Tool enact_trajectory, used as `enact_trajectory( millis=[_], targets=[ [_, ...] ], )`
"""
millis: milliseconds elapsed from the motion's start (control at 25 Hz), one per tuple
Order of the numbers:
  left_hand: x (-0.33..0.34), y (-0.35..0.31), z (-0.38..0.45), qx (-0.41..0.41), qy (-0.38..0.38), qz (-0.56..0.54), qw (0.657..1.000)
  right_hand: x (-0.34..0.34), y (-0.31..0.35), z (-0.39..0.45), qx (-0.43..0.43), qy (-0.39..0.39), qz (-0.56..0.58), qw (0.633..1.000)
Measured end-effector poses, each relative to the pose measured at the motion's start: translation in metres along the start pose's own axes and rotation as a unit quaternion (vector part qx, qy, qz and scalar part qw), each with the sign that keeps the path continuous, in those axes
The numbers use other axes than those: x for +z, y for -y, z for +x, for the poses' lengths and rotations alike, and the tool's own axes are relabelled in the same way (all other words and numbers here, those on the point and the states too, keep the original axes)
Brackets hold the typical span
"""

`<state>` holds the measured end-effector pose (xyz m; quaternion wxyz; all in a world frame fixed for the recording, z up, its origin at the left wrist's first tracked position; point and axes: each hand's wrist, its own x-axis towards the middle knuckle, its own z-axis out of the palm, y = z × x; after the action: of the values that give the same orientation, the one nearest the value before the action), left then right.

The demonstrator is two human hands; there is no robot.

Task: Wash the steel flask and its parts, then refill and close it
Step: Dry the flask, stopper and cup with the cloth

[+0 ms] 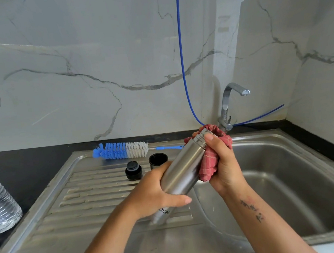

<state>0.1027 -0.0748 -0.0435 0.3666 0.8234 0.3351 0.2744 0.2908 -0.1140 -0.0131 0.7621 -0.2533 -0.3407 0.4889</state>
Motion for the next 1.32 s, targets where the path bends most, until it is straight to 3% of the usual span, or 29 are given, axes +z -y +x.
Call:
enact_trajectory(
  millis=[120, 160, 240, 320, 400, 480, 560, 640, 720, 760, 840, 920, 960, 1000, 1080, 1160, 1200, 1240, 1280, 1320],
  targets=[
    [0.018, -0.002, 0.0, 0.042, -0.186, 0.238, 0.952, 0.003, -0.001, 0.002, -0.015, -0.093, -0.071, 0.993],
    [0.018, -0.003, -0.001, 0.055, -0.179, 0.227, 0.956, 0.001, 0.001, 0.001, -0.025, -0.102, -0.079, 0.991],
    [0.0, -0.005, 0.0, 0.021, -0.03, 0.053, 0.998, -0.003, 0.006, 0.001, -0.028, -0.074, -0.046, 0.996],
    [-0.017, -0.004, -0.001, -0.032, 0.109, -0.109, 0.987, -0.005, 0.011, 0.001, -0.007, -0.022, 0.003, 1.0],
    [-0.011, -0.001, -0.004, -0.036, 0.1, -0.111, 0.988, -0.005, 0.011, 0.002, 0.003, -0.015, 0.011, 1.0],
    [0.009, -0.002, -0.003, -0.028, -0.019, 0.04, 0.999, -0.002, 0.008, 0.003, -0.004, -0.086, -0.034, 0.996],
    [0.017, -0.001, -0.001, 0.002, -0.098, 0.161, 0.982, -0.006, 0.006, 0.003, -0.019, -0.142, -0.065, 0.988],
    [0.005, -0.001, -0.002, 0.0, -0.006, 0.058, 0.998, -0.007, 0.008, 0.003, -0.013, -0.122, -0.045, 0.991],
    [-0.01, 0.0, -0.002, -0.027, 0.111, -0.101, 0.988, -0.009, 0.011, 0.002, 0.006, -0.047, 0.0, 0.999],
    [-0.011, 0.0, -0.003, -0.025, 0.122, -0.128, 0.984, -0.009, 0.011, 0.002, 0.005, -0.021, 0.012, 1.0],
    [0.002, -0.003, -0.004, -0.014, 0.027, -0.019, 0.999, -0.006, 0.01, 0.004, -0.013, -0.04, -0.009, 0.999],
    [0.019, -0.004, -0.002, 0.01, -0.105, 0.186, 0.977, -0.008, 0.008, 0.005, -0.026, -0.108, -0.041, 0.993],
    [0.021, -0.002, 0.0, 0.026, -0.127, 0.21, 0.969, -0.009, 0.008, 0.005, -0.028, -0.126, -0.047, 0.991],
    [0.018, -0.002, 0.001, 0.027, -0.099, 0.179, 0.979, -0.011, 0.008, 0.005, -0.024, -0.127, -0.045, 0.991],
    [-0.001, -0.002, 0.001, -0.006, 0.047, -0.008, 0.999, -0.013, 0.009, 0.006, -0.011, -0.067, -0.019, 0.997],
    [-0.011, 0.001, -0.001, -0.019, 0.147, -0.149, 0.978, -0.011, 0.009, 0.003, -0.007, 0.002, 0.023, 1.0],
    [-0.01, 0.001, -0.003, -0.014, 0.139, -0.145, 0.98, -0.009, 0.007, 0.003, -0.011, 0.003, 0.019, 1.0],
    [-0.004, 0.0, -0.003, -0.008, 0.082, -0.077, 0.994, -0.006, 0.006, 0.002, -0.016, -0.025, -0.002, 1.0],
    [0.005, 0.001, -0.003, 0.002, 0.001, 0.042, 0.999, -0.006, 0.004, 0.003, -0.022, -0.073, -0.03, 0.997],
    [0.013, 0.002, -0.002, 0.026, -0.074, 0.168, 0.983, -0.007, 0.003, 0.004, -0.027, -0.116, -0.046, 0.992]
  ],
)
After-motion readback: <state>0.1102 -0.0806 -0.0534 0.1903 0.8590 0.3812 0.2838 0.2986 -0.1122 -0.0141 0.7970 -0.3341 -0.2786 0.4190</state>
